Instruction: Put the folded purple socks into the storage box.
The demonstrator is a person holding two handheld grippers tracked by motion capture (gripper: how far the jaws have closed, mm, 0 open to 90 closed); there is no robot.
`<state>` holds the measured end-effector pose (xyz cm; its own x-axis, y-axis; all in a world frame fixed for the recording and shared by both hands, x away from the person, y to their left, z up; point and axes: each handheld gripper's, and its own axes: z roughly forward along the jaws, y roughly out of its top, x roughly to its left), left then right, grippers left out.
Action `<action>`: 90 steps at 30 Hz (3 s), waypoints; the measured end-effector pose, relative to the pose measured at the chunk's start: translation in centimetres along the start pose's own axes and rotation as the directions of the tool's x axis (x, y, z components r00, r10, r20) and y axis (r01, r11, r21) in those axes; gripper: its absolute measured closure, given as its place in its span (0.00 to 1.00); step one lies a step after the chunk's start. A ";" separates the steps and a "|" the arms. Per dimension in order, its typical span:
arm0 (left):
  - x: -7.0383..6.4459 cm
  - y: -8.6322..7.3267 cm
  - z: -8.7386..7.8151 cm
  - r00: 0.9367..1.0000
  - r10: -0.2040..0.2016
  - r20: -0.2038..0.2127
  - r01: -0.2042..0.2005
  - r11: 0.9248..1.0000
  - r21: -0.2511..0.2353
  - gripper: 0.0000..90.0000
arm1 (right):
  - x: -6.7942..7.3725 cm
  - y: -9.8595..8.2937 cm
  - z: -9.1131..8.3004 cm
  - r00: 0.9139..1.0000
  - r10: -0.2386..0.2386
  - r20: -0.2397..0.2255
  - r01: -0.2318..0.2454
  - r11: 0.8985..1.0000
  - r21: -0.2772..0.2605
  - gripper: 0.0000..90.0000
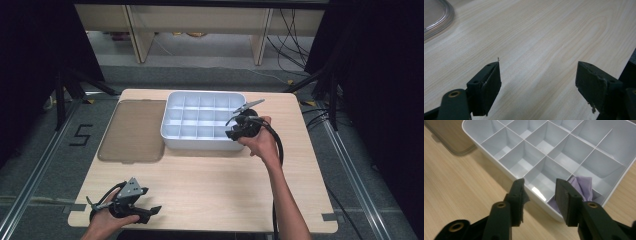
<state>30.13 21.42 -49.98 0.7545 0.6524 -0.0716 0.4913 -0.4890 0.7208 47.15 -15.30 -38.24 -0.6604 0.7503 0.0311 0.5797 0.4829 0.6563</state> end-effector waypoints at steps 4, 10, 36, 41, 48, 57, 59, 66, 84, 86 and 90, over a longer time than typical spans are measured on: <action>-0.1 0.0 0.1 1.000 -0.015 -0.001 0.015 1.000 -0.012 0.22 | 0.6 -0.4 -0.2 1.000 0.021 -0.002 -0.021 1.000 -0.020 0.56; 0.0 0.0 0.0 1.000 0.003 -0.010 -0.003 1.000 0.002 0.22 | 1.7 -1.3 -0.2 1.000 0.021 -0.007 -0.022 0.994 -0.106 0.43; 0.0 0.0 -0.1 1.000 -0.003 -0.007 0.003 1.000 -0.007 0.22 | 4.3 -3.0 -0.5 0.999 0.018 -0.028 -0.022 0.991 -0.130 0.29; 0.1 0.0 -0.1 1.000 0.004 -0.014 -0.004 1.000 -0.003 0.22 | 4.9 -3.4 -0.4 0.999 0.010 -0.031 -0.014 0.992 -0.129 0.25; -0.1 0.0 0.0 1.000 -0.016 -0.005 0.016 1.000 -0.016 0.22 | 5.6 -3.9 -0.3 0.999 -0.009 -0.040 0.004 0.992 -0.126 0.23; 0.0 0.0 -0.1 1.000 -0.001 -0.010 0.001 1.000 -0.008 0.22 | 6.1 -4.4 -0.1 0.998 -0.019 -0.053 0.011 0.990 -0.142 0.22; 0.1 0.0 -0.1 1.000 0.003 -0.013 -0.003 1.000 -0.005 0.22 | 6.3 -4.5 -0.2 0.997 0.002 -0.071 -0.010 0.993 -0.122 0.21; 0.1 0.1 -0.1 1.000 -0.004 0.000 0.004 1.000 -0.006 0.22 | 6.6 -4.9 -0.1 0.998 -0.018 -0.063 0.010 0.993 -0.120 0.21; -0.2 0.2 -0.5 1.000 -0.015 -0.012 0.015 1.000 -0.024 0.22 | 9.1 -6.4 -0.2 0.994 -0.027 -0.107 0.010 0.987 -0.162 0.20; -0.2 0.3 -0.5 1.000 -0.012 -0.006 0.012 0.999 -0.032 0.22 | 9.3 -6.7 -0.2 0.993 -0.018 -0.116 0.000 0.987 -0.159 0.20; -0.2 0.3 -0.6 1.000 0.000 -0.005 0.000 0.999 -0.034 0.22 | 9.6 -7.2 -0.2 0.992 -0.023 -0.125 0.002 0.986 -0.166 0.20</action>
<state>29.85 21.43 -49.34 0.7523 0.6553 -0.0685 0.4760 -0.4688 0.7441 36.56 -11.61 -42.54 -0.7277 0.6770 0.1100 0.4914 0.4027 0.7723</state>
